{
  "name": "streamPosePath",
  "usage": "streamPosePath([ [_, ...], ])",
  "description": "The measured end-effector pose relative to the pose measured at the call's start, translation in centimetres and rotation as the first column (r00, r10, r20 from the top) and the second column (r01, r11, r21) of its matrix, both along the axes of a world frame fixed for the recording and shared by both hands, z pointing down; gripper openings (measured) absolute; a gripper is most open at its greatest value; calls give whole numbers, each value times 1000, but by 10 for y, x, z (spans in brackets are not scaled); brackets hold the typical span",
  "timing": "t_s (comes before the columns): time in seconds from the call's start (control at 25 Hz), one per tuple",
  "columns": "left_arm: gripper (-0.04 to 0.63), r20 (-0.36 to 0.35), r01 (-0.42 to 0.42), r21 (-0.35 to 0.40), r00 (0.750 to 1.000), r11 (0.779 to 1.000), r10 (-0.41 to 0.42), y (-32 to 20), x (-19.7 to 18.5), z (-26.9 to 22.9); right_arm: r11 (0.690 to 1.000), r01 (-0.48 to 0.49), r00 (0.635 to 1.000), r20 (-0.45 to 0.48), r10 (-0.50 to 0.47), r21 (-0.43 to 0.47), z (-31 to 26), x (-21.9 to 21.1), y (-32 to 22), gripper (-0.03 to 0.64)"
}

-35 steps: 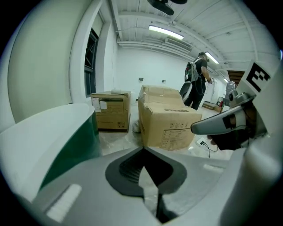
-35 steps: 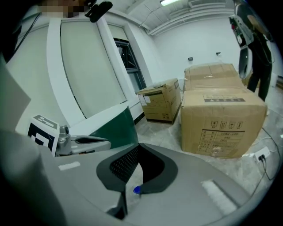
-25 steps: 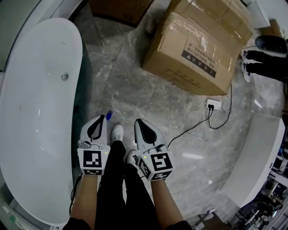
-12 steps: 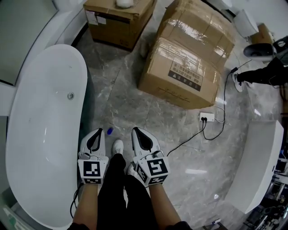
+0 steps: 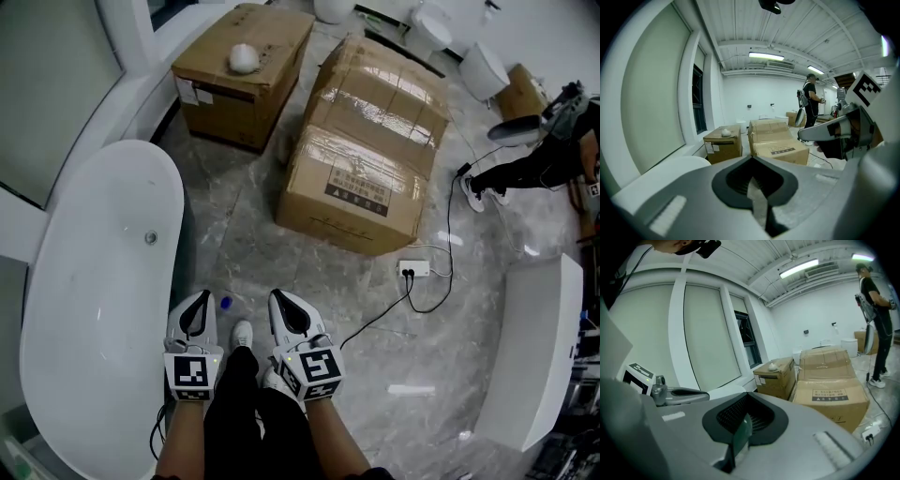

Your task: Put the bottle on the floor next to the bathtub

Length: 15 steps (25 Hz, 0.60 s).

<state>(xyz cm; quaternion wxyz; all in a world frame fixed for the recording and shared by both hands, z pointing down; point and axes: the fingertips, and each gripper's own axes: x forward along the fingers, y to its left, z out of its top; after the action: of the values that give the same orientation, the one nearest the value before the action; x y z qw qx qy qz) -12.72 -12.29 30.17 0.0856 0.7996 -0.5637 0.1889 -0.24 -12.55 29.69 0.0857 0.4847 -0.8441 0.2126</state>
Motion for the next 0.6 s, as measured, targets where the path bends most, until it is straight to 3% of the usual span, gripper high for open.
streamPosePath([
  [0.6, 0, -62, 25, 123, 998, 992, -17, 50, 17, -115, 988, -39, 998, 49, 33, 146, -115, 25, 32, 23],
])
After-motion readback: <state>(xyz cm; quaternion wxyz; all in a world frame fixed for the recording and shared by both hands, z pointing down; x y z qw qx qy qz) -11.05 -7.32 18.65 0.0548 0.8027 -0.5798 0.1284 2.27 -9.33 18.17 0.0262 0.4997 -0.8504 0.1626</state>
